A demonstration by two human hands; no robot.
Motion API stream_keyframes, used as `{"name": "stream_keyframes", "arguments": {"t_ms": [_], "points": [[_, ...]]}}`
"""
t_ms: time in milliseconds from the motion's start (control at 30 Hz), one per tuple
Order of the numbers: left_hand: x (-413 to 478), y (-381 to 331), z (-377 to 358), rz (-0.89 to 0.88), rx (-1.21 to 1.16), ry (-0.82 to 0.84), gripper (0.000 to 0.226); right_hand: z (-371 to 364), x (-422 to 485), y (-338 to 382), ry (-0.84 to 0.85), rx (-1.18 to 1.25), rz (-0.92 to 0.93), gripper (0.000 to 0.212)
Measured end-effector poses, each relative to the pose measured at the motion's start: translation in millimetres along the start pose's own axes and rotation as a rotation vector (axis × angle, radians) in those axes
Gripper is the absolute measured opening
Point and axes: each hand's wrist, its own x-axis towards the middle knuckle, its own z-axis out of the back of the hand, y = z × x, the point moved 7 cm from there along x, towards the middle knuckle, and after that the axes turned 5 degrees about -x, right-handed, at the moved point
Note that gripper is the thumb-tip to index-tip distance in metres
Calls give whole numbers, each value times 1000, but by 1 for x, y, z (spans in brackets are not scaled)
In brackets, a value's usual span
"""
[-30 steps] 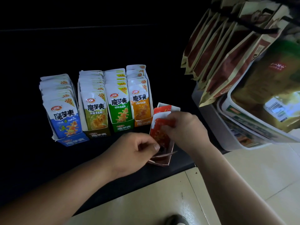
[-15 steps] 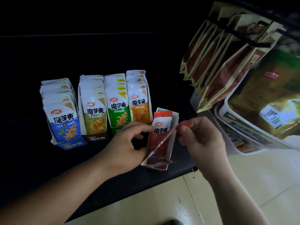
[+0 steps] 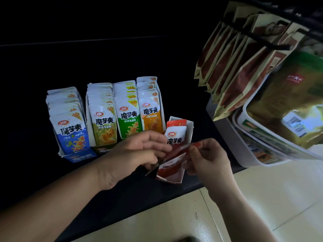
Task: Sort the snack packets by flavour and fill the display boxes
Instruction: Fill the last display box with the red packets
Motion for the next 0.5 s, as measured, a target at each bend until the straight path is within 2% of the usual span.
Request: {"name": "stream_keyframes", "arguments": {"t_ms": [100, 200, 267, 367, 500], "points": [[-4, 8, -4, 17, 106, 119, 61, -2, -1, -4, -15, 27, -38, 20], [-6, 23, -4, 46, 257, 119, 70, -5, 1, -2, 6, 8, -39, 18], [-2, 21, -1, -35, 327, 12, 49, -6, 2, -3, 27, 28, -52, 17], [2, 10, 14, -140, 295, -155, 18, -8, 1, -4, 90, 30, -41, 28], [2, 1, 29, -164, 260, -233, 10, -9, -3, -6, 206, 59, 4, 34]]}}
